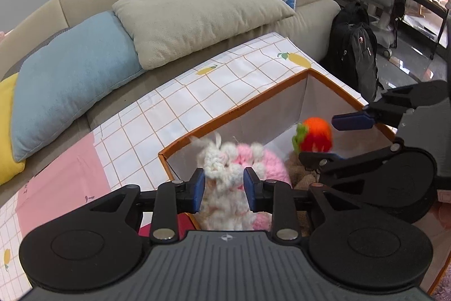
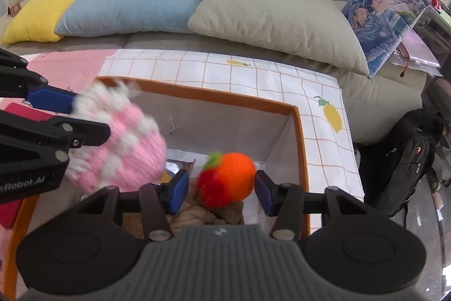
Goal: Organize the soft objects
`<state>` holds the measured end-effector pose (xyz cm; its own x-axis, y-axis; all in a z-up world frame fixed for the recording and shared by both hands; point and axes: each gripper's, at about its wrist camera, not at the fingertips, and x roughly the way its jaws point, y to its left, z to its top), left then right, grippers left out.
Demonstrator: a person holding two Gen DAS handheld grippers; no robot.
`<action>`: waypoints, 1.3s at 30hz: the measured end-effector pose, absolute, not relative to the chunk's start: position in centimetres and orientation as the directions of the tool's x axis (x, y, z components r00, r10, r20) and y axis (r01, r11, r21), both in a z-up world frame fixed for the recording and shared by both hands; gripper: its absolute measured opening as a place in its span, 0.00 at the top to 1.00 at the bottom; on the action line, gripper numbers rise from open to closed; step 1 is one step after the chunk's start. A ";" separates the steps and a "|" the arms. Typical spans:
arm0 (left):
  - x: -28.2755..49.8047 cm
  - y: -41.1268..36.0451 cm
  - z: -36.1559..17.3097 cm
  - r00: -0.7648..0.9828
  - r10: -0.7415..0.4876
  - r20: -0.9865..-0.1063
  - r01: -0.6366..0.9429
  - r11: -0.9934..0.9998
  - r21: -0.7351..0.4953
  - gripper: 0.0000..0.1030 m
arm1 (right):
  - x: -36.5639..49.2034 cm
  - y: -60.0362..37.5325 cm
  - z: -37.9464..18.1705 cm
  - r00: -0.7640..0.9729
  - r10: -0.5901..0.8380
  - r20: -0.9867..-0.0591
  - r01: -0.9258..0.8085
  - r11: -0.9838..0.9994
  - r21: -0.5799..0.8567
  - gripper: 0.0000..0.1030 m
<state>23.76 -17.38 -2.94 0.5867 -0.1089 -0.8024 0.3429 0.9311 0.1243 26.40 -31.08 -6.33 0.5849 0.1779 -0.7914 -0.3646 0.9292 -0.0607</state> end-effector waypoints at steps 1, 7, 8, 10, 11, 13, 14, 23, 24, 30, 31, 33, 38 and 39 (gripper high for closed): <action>23.8 -17.2 -2.8 0.582 -0.117 -0.805 0.344 0.932 0.113 0.65 | 26.3 -31.1 -6.2 0.588 0.174 -0.790 -0.359 0.931 -0.062 0.44; 23.1 -16.8 -1.4 0.602 -0.156 -0.783 0.365 0.926 0.096 0.65 | 25.6 -30.9 -5.3 0.600 0.161 -0.783 -0.362 0.928 -0.087 0.44; 22.9 -16.6 -1.0 0.609 -0.165 -0.776 0.369 0.925 0.093 0.65 | 25.3 -30.8 -5.0 0.603 0.158 -0.782 -0.361 0.928 -0.091 0.43; 22.3 -16.4 -0.1 0.627 -0.186 -0.757 0.381 0.920 0.090 0.64 | 24.7 -30.7 -4.1 0.612 0.152 -0.776 -0.352 0.931 -0.096 0.38; 21.9 -16.4 0.4 0.637 -0.192 -0.746 0.386 0.918 0.093 0.63 | 24.2 -30.7 -3.5 0.623 0.153 -0.767 -0.348 0.933 -0.096 0.35; 20.8 -16.1 1.7 0.674 -0.203 -0.711 0.391 0.914 0.110 0.58 | 23.1 -30.5 -2.0 0.659 0.154 -0.736 -0.334 0.937 -0.104 0.29; 20.1 -15.9 2.3 0.695 -0.208 -0.688 0.392 0.912 0.120 0.54 | 22.4 -30.4 -1.2 0.676 0.152 -0.721 -0.326 0.939 -0.108 0.27; 14.2 -12.9 8.1 0.782 -0.304 -0.543 0.412 0.907 0.085 0.46 | 16.9 -28.9 4.4 0.752 0.182 -0.633 -0.281 0.958 -0.059 0.18; 13.7 -12.3 8.5 0.785 -0.303 -0.541 0.403 0.912 0.073 0.45 | 16.3 -28.8 5.0 0.755 0.187 -0.628 -0.275 0.960 -0.044 0.18; 10.4 -9.4 10.4 0.795 -0.300 -0.527 0.396 0.915 0.077 0.39 | 13.4 -27.4 7.2 0.769 0.189 -0.611 -0.233 0.972 0.009 0.13; 9.9 -9.0 10.5 0.799 -0.294 -0.525 0.393 0.915 0.086 0.38 | 12.9 -27.0 7.4 0.775 0.185 -0.604 -0.230 0.973 0.004 0.11; 8.9 -8.2 10.7 0.809 -0.274 -0.520 0.375 0.922 0.098 0.38 | 11.7 -26.2 7.6 0.782 0.187 -0.595 -0.238 0.971 -0.006 0.10; 6.7 -6.0 10.4 0.832 -0.244 -0.499 0.330 0.940 0.091 0.38 | 8.8 -24.2 7.7 0.790 0.167 -0.589 -0.222 0.975 -0.021 0.10; 6.3 -5.6 10.3 0.834 -0.238 -0.498 0.318 0.945 0.081 0.38 | 8.2 -23.8 7.7 0.795 0.155 -0.586 -0.210 0.977 -0.027 0.09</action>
